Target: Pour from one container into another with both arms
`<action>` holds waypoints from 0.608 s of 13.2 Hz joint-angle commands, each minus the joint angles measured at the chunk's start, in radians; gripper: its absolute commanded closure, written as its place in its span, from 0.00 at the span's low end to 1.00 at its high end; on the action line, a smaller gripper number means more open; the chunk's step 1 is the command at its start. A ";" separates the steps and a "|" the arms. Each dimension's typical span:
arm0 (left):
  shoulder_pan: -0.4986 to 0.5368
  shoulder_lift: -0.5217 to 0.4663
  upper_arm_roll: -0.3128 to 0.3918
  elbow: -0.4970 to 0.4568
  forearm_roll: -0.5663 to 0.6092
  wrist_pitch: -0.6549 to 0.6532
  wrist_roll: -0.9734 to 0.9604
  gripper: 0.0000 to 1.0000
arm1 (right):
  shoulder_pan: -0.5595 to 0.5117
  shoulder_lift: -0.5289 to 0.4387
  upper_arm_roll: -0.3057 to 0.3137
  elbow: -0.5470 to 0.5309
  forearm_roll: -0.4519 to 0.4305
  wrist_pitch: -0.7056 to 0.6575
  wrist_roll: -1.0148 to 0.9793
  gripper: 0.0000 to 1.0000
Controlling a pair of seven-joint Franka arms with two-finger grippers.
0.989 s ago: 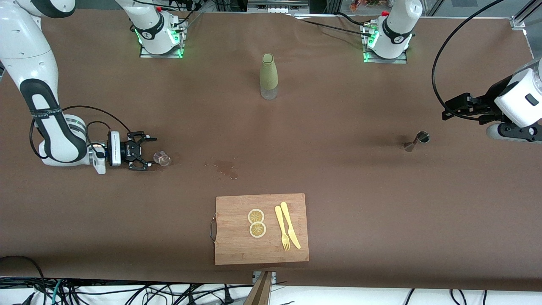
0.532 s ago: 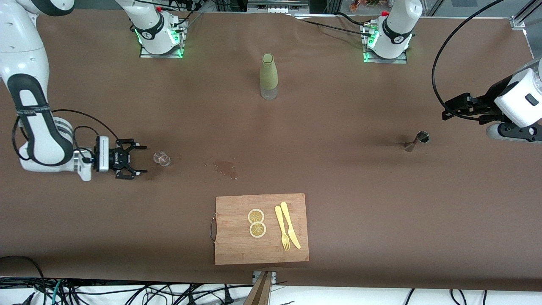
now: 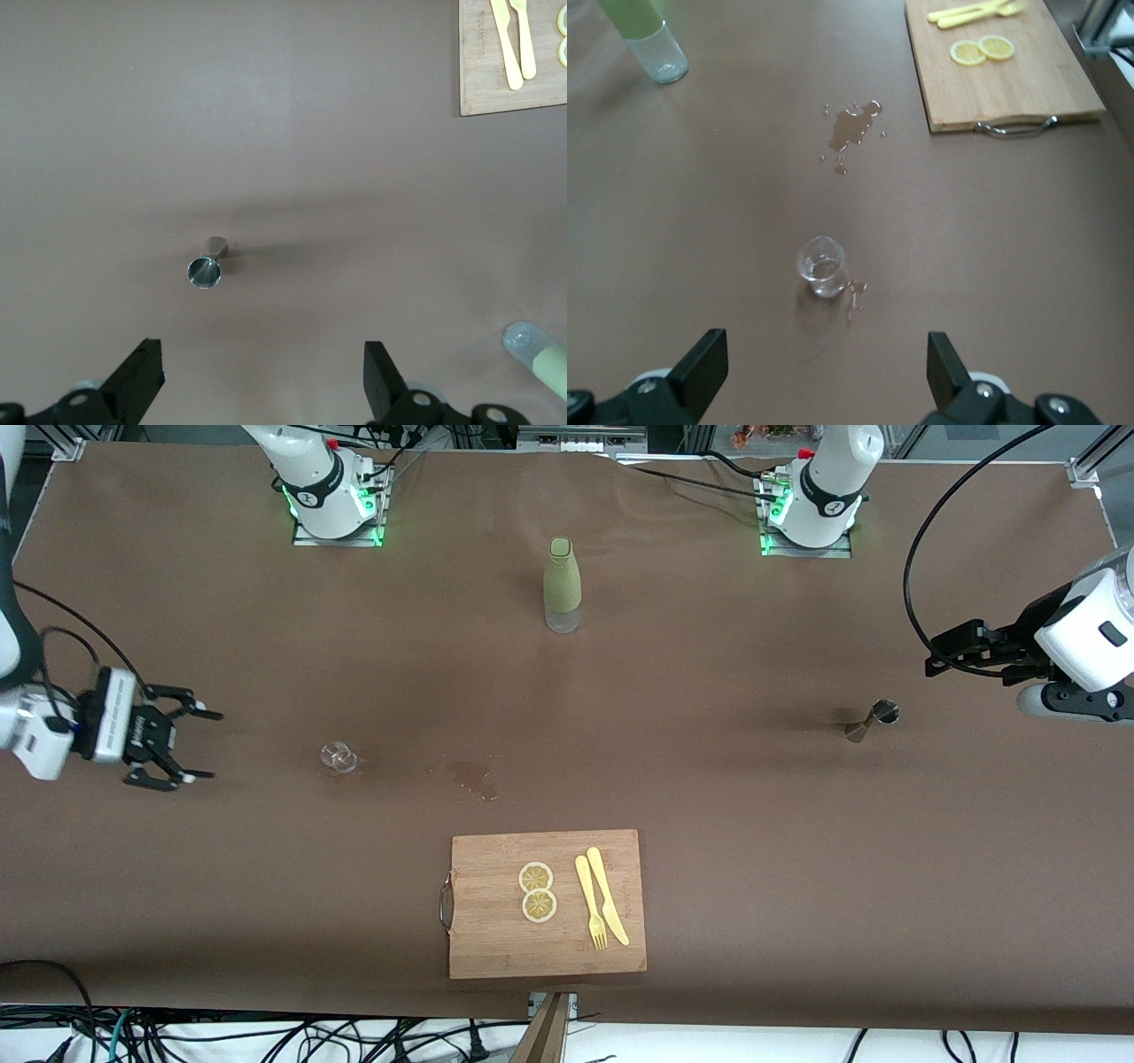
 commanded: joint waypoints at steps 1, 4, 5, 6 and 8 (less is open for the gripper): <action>0.005 0.014 -0.005 0.032 0.015 -0.005 0.004 0.00 | 0.004 -0.198 -0.001 -0.102 -0.092 -0.039 0.239 0.00; 0.005 0.014 -0.005 0.030 0.015 -0.005 0.004 0.00 | 0.033 -0.336 -0.001 -0.100 -0.202 -0.111 0.568 0.00; 0.005 0.014 -0.005 0.032 0.015 -0.005 0.004 0.00 | 0.045 -0.372 -0.001 -0.099 -0.225 -0.131 0.670 0.00; 0.005 0.014 -0.005 0.032 0.015 -0.005 0.004 0.00 | 0.059 -0.399 -0.002 -0.094 -0.245 -0.152 0.762 0.00; 0.006 0.014 -0.005 0.030 0.015 -0.005 0.004 0.00 | 0.113 -0.439 -0.019 -0.074 -0.316 -0.192 0.969 0.00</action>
